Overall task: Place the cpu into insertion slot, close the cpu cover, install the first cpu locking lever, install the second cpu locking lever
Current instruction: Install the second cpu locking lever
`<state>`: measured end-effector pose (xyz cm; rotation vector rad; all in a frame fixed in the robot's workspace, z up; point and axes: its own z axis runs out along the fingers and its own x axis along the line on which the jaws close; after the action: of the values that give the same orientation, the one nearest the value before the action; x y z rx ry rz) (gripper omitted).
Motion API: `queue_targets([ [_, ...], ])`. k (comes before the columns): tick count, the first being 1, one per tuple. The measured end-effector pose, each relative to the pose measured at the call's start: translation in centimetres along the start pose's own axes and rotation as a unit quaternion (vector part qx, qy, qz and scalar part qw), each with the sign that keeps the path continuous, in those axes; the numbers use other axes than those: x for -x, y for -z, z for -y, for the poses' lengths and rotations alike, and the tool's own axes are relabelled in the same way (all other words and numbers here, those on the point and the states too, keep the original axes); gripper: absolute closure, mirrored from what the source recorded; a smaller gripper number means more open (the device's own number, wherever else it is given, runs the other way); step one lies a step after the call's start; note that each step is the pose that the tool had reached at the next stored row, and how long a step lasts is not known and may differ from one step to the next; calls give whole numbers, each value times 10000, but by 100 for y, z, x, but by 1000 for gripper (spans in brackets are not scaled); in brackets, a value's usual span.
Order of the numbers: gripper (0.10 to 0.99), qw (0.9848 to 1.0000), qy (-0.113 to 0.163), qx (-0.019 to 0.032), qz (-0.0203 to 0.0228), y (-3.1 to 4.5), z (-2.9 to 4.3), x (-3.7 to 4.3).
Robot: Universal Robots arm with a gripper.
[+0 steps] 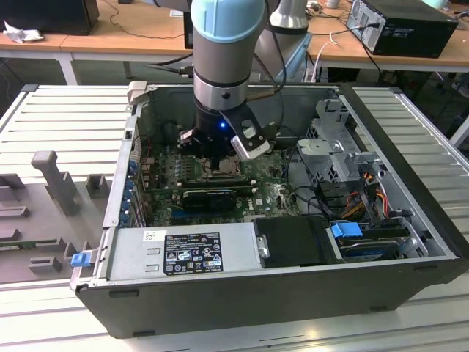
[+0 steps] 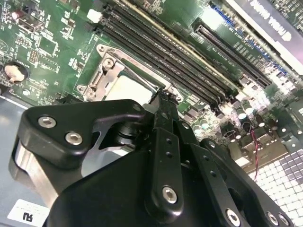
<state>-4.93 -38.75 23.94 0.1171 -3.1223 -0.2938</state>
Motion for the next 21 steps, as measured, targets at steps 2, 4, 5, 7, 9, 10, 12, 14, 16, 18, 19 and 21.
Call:
queue_targets([
  [2,980,10000,-1,43,3,-2,38,-30],
  [4,980,10000,0,85,6,-1,59,-59],
  [5,980,9999,2,116,8,-1,71,-70],
  [7,980,9999,1,145,10,-11,84,-87],
  [9,980,9999,2,157,11,-29,97,-93],
  [10,980,9999,1,164,11,-52,112,-98],
  [12,980,9998,1,174,12,-114,137,-106],
  [14,980,9998,1,219,15,-157,146,-123],
  [16,980,9995,4,315,22,-165,150,-135],
  [18,980,9993,4,379,27,-166,156,-145],
  [19,980,9992,3,404,29,-166,159,-155],
  [21,980,9990,5,446,32,-168,169,-176],
])
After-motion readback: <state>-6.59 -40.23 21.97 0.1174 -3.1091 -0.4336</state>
